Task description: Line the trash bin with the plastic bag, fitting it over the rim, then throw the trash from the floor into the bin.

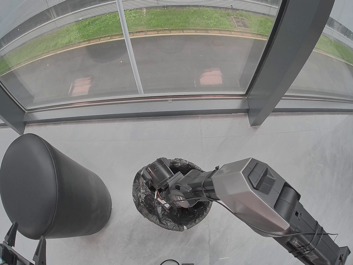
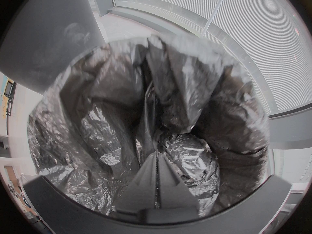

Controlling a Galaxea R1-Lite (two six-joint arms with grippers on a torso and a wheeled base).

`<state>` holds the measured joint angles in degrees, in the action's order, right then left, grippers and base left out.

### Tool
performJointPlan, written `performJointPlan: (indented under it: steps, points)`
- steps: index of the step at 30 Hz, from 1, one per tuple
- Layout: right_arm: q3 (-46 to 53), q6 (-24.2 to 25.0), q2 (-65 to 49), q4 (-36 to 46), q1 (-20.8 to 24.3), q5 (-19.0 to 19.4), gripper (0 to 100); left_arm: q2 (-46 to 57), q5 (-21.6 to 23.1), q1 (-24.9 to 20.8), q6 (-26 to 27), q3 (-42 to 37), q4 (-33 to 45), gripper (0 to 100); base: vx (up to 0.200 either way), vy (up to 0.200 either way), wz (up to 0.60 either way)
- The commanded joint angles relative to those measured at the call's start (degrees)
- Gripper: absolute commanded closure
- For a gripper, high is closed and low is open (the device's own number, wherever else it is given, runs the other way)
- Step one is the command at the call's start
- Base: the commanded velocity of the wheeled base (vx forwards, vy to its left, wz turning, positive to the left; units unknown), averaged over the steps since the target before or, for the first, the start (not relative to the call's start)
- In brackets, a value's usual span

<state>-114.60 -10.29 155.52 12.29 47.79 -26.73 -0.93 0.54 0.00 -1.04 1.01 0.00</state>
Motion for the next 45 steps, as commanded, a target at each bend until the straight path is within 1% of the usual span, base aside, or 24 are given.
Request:
performJointPlan:
  steps: [1, 8, 9, 10, 16, 19, 29, 45]
  points:
    - [0.0, -1.1, -1.4, -0.1, -0.1, -1.1, 100, 0.8, 0.0, 0.0, 0.0, -1.0, 0.0, 0, 0.000, 0.000, 0.00]
    - [0.0, -2.0, -2.3, 0.0, -0.7, -2.0, 100, 0.8, 0.0, 0.0, 0.0, -1.0, 0.0, 0, 0.000, 0.000, 0.00]
    - [0.0, -2.6, -2.5, 0.0, -1.0, -3.5, 100, 0.8, 0.0, 0.0, 0.0, -1.0, 0.0, 0, 0.000, 0.000, 0.00]
    - [0.0, -3.1, -2.6, -0.2, -1.1, -4.0, 100, 0.8, 0.0, 0.0, 0.0, -1.0, 0.0, 0, 0.000, 0.000, 0.00]
    - [0.0, -3.5, -3.0, -0.1, -2.2, -4.5, 100, 0.8, 0.0, 0.0, 0.0, -1.0, 0.0, 0, 0.000, 0.000, 0.00]
    - [0.0, -3.7, -3.1, -0.1, -2.9, -5.9, 100, 0.8, 0.0, 0.0, 0.0, -1.0, 0.0, 0, 0.000, 0.000, 0.00]
    - [0.0, -3.4, -0.1, -0.4, -3.7, -6.0, 100, 0.8, 0.0, 0.0, 0.0, -1.0, 0.0, 0, 0.000, 0.000, 0.00]
    - [0.0, -3.4, 7.0, -5.6, -4.0, -5.6, 100, 0.8, 0.0, 0.0, 0.0, -1.0, 0.0, 0, 0.000, 0.000, 0.00]
